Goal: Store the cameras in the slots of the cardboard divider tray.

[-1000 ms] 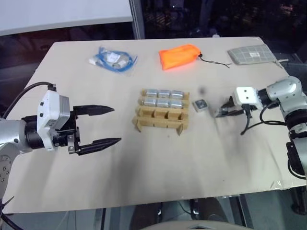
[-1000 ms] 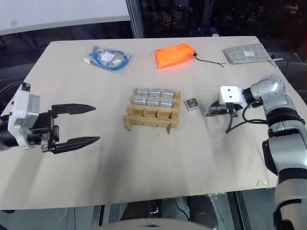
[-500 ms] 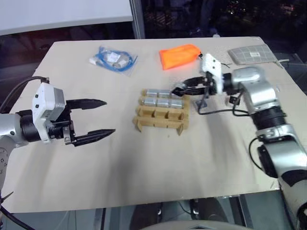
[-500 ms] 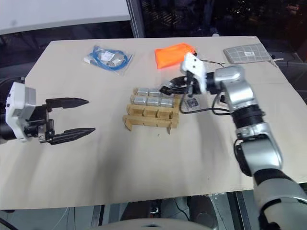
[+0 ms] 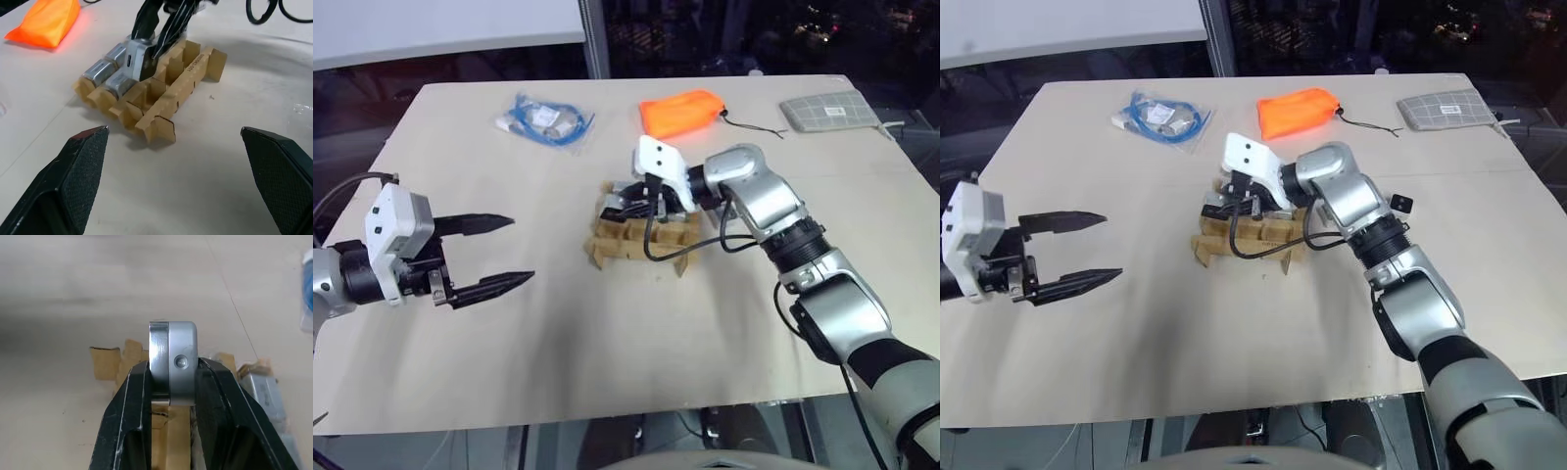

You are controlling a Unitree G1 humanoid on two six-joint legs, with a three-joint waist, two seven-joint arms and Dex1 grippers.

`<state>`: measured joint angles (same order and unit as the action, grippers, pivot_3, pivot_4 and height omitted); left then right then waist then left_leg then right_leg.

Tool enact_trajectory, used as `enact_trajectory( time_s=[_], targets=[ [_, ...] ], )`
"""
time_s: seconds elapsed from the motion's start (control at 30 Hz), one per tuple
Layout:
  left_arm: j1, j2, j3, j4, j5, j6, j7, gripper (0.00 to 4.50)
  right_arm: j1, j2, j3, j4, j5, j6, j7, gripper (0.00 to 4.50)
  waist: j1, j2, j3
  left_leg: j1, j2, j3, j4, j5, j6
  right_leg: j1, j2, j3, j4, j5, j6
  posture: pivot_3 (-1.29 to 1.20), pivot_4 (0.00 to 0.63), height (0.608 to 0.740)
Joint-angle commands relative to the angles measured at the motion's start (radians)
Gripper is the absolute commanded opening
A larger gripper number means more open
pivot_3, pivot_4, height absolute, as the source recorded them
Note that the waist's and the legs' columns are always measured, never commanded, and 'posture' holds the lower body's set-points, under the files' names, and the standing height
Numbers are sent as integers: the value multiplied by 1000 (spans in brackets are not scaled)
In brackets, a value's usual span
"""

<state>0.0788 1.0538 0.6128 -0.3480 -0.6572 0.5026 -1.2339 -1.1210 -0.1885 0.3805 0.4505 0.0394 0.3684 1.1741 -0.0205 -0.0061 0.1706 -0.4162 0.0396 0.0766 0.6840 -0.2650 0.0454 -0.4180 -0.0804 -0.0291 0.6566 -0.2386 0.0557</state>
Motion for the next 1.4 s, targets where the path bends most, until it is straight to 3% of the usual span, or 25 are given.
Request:
enact_trajectory(
  time_s=[0.03, 0.73, 0.9, 1.0, 1.2, 1.4],
  targets=[
    [0, 4, 42, -29, -2, -12, 7, 4500, -30, 12, 41, -41, -33, 17, 3, 695, 0, 0, 0, 0, 0, 0, 0, 0, 0, 0, 0, 0, 0, 0, 0, 0, 150, 740],
    [4, 2, 39, -15, 9, -33, 6, 4500, -45, 57, 116, 38, -151, 72, -45, 695, -6, -1, 0, 0, 0, 0, 0, 0, 0, -1, 0, 0, 0, 0, 0, 0, 150, 740],
    [4, 1, 40, -14, 7, -35, 5, 4500, -35, 62, 101, 39, -155, 80, -69, 3208, -14, -1, 0, 0, 0, 0, 0, 0, 0, -1, 0, 0, 0, 0, 0, 0, 150, 740],
    [3, 2, 38, -14, 5, -35, 5, 4500, -39, 77, 57, 52, -136, 91, -123, 4387, -20, -1, 0, 0, 0, 0, -1, 0, 0, -1, 0, 0, 0, 0, 0, 0, 150, 740],
    [-3, 4, 34, -16, -4, -31, 3, 4500, -28, 29, -68, -55, -52, 174, -145, 4387, -19, -1, 1, 0, 0, 0, -1, 0, -1, -1, -1, 0, 0, 0, 0, 0, 150, 740],
    [-25, -3, 3, -14, -10, -32, 9, 4500, 87, -147, -187, -281, 33, 313, -140, 4387, -15, -3, 0, -1, 0, -1, -2, 0, 0, 0, -3, -1, -1, 0, 0, 0, 150, 740]
  ],
)
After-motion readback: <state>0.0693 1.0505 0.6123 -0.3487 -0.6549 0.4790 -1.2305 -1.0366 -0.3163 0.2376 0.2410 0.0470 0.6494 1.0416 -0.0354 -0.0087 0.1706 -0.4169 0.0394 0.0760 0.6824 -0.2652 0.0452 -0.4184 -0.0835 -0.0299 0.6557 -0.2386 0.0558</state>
